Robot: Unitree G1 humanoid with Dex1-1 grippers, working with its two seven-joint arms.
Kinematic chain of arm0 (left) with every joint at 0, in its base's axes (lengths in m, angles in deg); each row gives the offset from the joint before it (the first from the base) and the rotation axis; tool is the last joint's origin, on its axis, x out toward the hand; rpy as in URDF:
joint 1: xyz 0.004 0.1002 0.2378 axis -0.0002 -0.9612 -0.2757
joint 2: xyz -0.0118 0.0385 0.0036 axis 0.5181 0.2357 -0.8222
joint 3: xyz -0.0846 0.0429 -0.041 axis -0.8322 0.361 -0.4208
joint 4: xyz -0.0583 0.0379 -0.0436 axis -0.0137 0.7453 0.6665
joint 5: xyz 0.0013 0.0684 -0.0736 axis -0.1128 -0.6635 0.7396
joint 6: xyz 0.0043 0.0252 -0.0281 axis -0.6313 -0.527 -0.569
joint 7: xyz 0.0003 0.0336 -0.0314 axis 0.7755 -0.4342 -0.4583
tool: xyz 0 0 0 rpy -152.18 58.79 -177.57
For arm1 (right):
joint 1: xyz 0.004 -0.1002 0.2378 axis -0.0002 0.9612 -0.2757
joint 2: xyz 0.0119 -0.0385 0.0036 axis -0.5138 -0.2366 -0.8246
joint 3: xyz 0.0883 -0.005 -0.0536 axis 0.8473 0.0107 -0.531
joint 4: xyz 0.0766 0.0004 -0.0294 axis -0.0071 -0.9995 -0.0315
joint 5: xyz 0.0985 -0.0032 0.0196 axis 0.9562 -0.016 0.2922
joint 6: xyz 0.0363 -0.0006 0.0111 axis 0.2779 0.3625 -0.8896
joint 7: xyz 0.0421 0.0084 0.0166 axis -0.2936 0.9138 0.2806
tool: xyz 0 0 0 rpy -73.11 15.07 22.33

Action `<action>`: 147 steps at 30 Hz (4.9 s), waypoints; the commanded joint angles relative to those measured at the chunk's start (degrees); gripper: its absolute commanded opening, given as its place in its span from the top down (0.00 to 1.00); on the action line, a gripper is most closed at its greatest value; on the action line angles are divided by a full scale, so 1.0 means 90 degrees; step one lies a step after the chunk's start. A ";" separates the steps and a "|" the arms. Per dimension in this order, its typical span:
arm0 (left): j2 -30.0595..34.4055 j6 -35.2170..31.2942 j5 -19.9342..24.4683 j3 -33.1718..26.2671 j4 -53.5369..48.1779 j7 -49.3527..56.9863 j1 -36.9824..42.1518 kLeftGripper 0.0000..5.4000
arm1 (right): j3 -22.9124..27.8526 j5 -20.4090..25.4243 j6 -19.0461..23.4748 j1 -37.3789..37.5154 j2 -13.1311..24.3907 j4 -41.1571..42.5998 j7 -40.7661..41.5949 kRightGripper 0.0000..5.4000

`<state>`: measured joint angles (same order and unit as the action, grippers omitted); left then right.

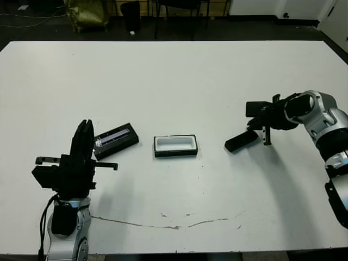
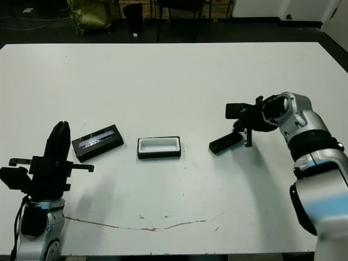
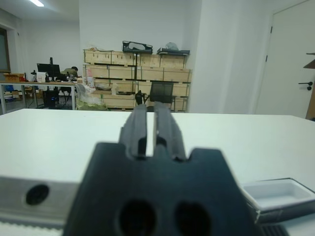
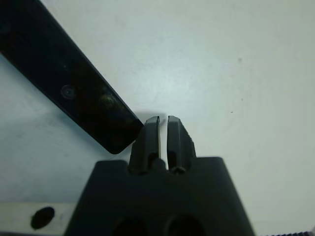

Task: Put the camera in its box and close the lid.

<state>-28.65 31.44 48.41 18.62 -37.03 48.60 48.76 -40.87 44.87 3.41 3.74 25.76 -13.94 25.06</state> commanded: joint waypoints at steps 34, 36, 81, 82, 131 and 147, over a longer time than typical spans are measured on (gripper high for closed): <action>-0.0016 -0.0148 -0.0022 0.0035 -0.0064 0.0075 -0.0131 1.00 | 0.0312 0.0693 0.0852 0.1389 0.1023 0.2451 0.1197 1.00; -0.0015 -0.0153 -0.0029 0.0043 -0.0068 0.0085 -0.0134 1.00 | 0.0334 0.0764 0.0824 0.1407 0.1037 0.2441 0.1248 1.00; -0.0046 -0.0087 0.0075 0.0049 -0.0114 0.0033 -0.0230 1.00 | 0.0361 0.1412 0.2312 0.2447 0.1630 0.4489 0.2194 1.00; -0.0057 -0.0101 0.0058 0.0055 -0.0125 0.0051 -0.0234 1.00 | 0.0335 0.1386 0.2316 0.2432 0.1641 0.4493 0.2204 1.00; 0.0016 -0.0184 0.0130 0.0027 -0.0229 -0.0062 -0.0387 1.00 | 0.3868 0.3667 0.2372 0.6221 0.0784 0.9298 -0.2478 0.90; -0.0002 -0.0232 0.0134 0.0022 -0.0253 -0.0086 -0.0437 1.00 | 0.3466 0.3427 0.2489 0.6861 0.1167 0.9167 -0.2204 0.24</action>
<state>-29.31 30.24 49.52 19.09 -39.55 48.03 45.52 -8.77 76.49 24.73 64.98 35.26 69.43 4.56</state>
